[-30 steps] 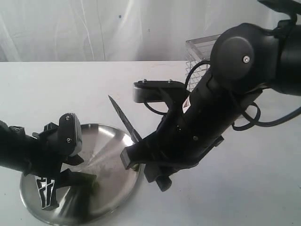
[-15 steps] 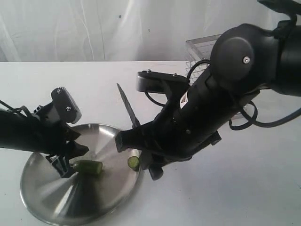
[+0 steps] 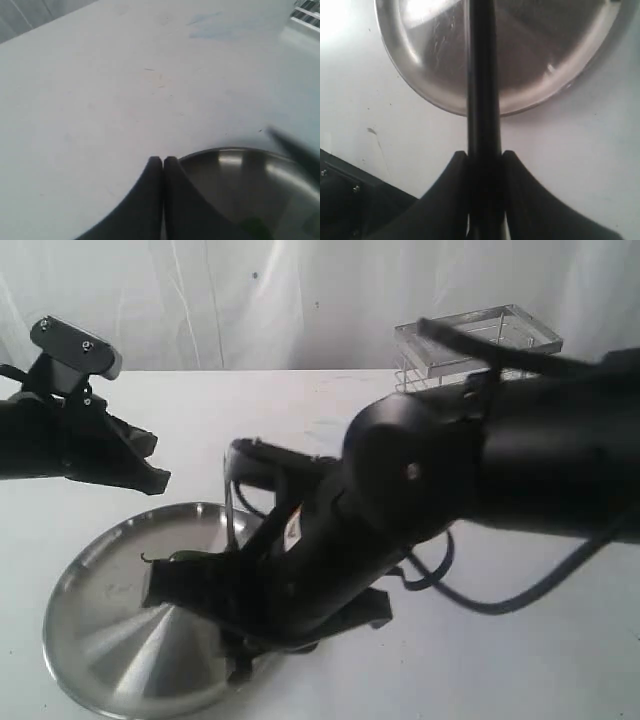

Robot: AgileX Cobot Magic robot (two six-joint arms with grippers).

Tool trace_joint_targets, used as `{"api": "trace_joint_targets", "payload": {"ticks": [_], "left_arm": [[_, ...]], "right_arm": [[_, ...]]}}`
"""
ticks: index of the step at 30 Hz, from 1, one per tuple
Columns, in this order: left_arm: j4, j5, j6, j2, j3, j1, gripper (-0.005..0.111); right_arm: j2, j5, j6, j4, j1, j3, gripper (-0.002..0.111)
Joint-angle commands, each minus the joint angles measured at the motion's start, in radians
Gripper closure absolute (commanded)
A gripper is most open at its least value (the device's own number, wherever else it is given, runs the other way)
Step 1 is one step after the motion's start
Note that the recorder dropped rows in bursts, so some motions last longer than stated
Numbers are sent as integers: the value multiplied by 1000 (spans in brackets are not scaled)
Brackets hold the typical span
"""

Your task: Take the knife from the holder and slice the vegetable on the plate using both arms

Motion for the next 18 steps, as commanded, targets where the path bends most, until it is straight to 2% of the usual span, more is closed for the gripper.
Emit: {"api": "trace_joint_targets", "payload": {"ticks": [1, 7, 13, 18], "left_arm": [[-173, 63, -48, -10, 32, -3, 107], [-173, 9, -44, 3, 54, -3, 107], [-173, 166, -168, 39, 54, -1, 107], [-173, 192, -215, 71, 56, -1, 107]], "right_arm": [[89, -19, 99, -26, 87, -42, 108], [129, -12, 225, -97, 113, -78, 108], [174, 13, 375, -278, 103, -117, 108], [197, 73, 378, -294, 67, -163, 108]]}}
